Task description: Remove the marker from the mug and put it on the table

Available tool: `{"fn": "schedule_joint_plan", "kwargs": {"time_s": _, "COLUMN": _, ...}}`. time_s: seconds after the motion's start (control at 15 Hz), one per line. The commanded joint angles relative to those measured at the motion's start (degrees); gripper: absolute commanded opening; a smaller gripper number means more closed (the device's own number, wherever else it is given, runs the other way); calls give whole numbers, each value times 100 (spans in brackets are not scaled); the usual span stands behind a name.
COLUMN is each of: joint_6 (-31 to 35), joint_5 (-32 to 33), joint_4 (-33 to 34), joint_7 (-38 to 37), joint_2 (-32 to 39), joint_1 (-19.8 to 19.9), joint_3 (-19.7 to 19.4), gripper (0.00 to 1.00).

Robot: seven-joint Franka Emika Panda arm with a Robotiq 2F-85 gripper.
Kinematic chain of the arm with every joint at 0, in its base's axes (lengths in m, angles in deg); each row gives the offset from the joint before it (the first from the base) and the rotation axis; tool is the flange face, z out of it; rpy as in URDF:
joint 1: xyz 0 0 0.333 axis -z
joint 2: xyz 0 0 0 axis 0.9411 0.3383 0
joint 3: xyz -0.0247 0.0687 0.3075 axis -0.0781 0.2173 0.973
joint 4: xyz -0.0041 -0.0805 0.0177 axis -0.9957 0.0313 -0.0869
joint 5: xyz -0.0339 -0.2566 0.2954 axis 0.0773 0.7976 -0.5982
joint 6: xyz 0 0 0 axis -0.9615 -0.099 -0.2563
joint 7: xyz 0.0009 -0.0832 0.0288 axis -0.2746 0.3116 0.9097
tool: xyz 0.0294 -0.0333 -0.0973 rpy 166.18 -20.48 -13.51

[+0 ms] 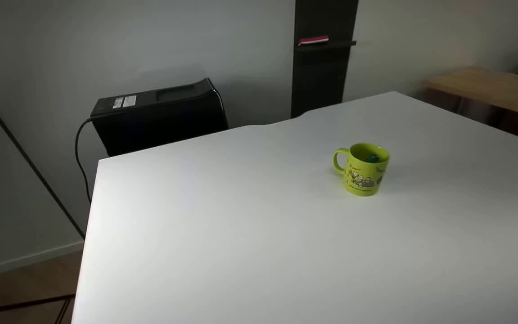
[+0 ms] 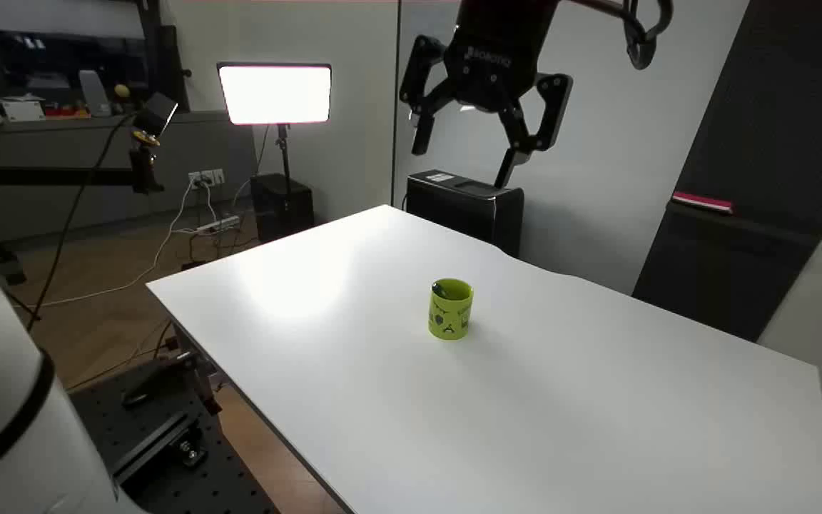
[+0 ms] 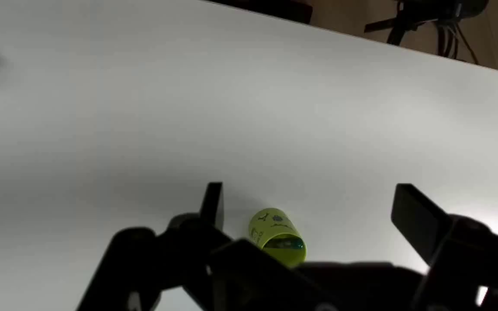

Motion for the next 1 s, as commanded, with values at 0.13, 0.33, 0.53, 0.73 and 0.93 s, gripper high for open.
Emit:
{"fn": "schedule_joint_plan", "kwargs": {"time_s": 0.13, "joint_6": 1, "joint_5": -51, "joint_4": 13, "joint_7": 46, "joint_2": 18, "joint_1": 133, "joint_3": 117, "gripper": 100}}
{"fn": "schedule_joint_plan", "kwargs": {"time_s": 0.33, "joint_6": 2, "joint_5": -51, "joint_4": 14, "joint_7": 47, "joint_2": 18, "joint_1": 133, "joint_3": 117, "gripper": 100}}
{"fn": "schedule_joint_plan", "kwargs": {"time_s": 0.53, "joint_6": 2, "joint_5": -51, "joint_4": 14, "joint_7": 48, "joint_2": 18, "joint_1": 133, "joint_3": 117, "gripper": 100}}
{"fn": "schedule_joint_plan", "kwargs": {"time_s": 0.73, "joint_6": -16, "joint_5": -40, "joint_4": 10, "joint_7": 127, "joint_2": 54, "joint_1": 114, "joint_3": 107, "gripper": 100}}
{"fn": "schedule_joint_plan", "kwargs": {"time_s": 0.93, "joint_6": 162, "joint_5": 31, "joint_4": -123, "joint_7": 234, "joint_2": 366, "joint_1": 99, "joint_3": 137, "gripper": 100}}
